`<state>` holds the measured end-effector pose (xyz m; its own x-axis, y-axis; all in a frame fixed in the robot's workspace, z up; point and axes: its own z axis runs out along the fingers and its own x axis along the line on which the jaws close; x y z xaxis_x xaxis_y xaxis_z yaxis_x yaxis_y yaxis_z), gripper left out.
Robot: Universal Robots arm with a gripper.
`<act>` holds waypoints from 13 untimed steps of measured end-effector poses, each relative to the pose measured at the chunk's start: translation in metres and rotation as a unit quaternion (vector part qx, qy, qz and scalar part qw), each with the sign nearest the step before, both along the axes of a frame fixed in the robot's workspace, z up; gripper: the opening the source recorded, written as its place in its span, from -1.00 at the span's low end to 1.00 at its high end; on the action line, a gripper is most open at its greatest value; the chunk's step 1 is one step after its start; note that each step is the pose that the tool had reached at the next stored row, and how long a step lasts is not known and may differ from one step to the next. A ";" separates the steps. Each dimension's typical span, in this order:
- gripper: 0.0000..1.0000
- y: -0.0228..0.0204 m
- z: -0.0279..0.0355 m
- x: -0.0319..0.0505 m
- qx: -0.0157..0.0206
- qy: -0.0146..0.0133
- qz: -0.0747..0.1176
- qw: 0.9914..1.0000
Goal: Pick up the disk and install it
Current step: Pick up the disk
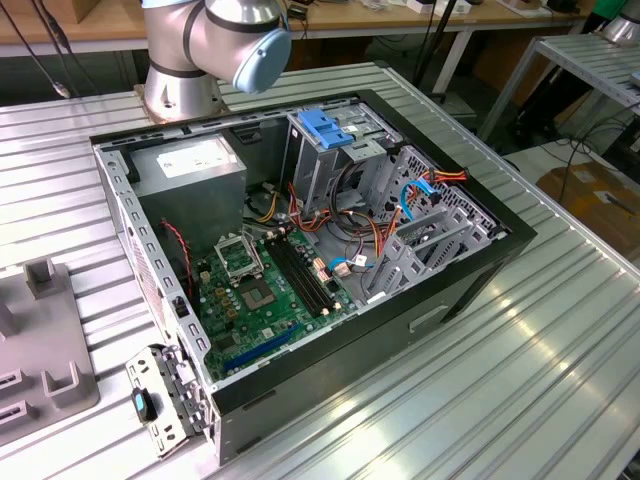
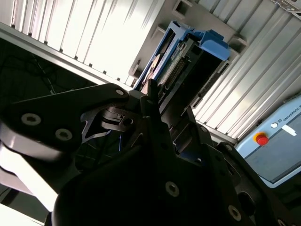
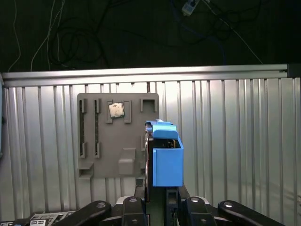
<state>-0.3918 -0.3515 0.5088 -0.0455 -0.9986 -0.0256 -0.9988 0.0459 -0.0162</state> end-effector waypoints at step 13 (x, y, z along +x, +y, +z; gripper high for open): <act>-0.30 0.0000 0.0000 0.0254 0.000 0.000 0.000 1.000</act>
